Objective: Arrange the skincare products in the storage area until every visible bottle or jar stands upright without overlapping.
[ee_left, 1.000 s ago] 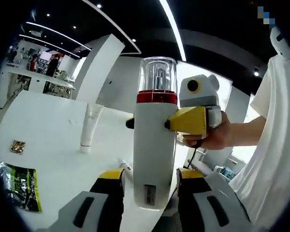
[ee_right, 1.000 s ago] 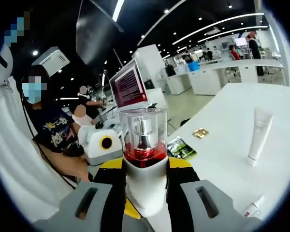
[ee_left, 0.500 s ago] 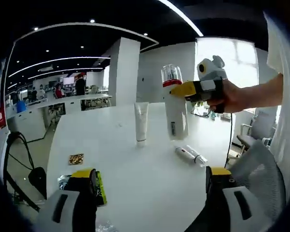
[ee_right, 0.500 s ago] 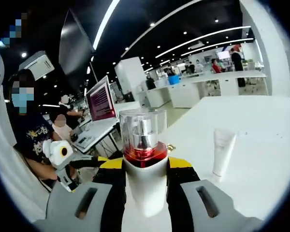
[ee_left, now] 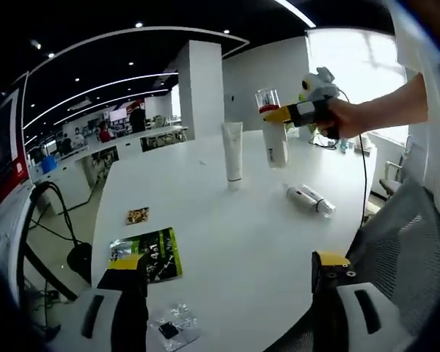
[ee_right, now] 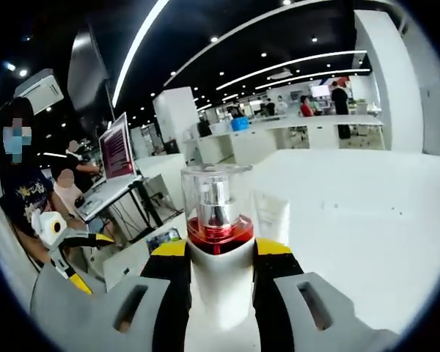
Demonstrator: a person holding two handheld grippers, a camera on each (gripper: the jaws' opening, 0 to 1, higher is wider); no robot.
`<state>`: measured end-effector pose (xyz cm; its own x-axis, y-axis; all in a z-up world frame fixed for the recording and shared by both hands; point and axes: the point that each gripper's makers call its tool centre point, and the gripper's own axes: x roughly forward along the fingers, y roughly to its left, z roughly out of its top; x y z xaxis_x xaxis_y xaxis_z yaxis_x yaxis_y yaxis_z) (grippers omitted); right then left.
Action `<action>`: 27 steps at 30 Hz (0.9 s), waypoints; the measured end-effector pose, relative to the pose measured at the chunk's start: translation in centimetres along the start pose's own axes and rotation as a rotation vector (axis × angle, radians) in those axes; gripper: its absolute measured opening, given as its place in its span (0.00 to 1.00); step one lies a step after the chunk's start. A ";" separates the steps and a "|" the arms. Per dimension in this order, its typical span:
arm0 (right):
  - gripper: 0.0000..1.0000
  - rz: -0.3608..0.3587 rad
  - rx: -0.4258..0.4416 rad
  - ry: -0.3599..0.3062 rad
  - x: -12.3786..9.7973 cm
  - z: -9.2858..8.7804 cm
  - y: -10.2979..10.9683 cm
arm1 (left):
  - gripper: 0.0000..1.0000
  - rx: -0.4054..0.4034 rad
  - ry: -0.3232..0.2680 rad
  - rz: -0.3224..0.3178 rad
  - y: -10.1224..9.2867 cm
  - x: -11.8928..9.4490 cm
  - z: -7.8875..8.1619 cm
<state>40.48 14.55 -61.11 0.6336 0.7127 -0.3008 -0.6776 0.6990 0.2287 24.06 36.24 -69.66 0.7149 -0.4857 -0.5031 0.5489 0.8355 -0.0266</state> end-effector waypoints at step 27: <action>0.29 0.037 -0.059 -0.043 3.3 -3.7 -7.5 | 0.84 0.023 0.073 0.056 1.2 0.1 -1.9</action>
<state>46.21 11.45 -67.28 0.6222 0.7409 -0.2527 -0.7209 0.6682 0.1841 23.95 37.75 -71.40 0.7118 -0.4179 -0.5645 0.5193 0.8543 0.0224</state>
